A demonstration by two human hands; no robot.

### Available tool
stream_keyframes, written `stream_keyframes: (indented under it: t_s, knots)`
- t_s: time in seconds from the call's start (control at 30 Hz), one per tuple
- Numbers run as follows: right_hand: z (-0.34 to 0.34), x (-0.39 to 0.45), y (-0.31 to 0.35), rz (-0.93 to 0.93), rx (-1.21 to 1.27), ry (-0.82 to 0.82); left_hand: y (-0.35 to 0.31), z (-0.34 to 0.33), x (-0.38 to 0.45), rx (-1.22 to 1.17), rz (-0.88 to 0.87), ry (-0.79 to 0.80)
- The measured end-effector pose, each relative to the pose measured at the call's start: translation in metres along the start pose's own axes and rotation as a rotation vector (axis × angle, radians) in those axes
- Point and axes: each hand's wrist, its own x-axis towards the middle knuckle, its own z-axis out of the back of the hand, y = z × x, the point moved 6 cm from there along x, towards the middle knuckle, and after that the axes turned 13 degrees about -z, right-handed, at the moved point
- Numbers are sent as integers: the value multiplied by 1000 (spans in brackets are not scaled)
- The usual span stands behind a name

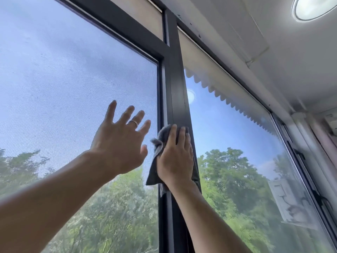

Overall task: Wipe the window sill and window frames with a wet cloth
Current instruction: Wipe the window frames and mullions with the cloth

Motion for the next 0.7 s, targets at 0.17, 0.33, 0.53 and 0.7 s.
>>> stream_keyframes:
  t_s: [0.17, 0.33, 0.53, 0.7]
  knots:
    - [6, 42, 23, -44, 77, 11, 21, 1, 13, 9, 32, 5]
    - [8, 24, 11, -52, 142, -1, 38, 4, 15, 19, 50, 36]
    - [9, 62, 33, -10, 79, 38, 50, 7, 26, 28, 49, 44]
    - [3, 47, 14, 8, -3, 68, 56, 6, 27, 7, 61, 28]
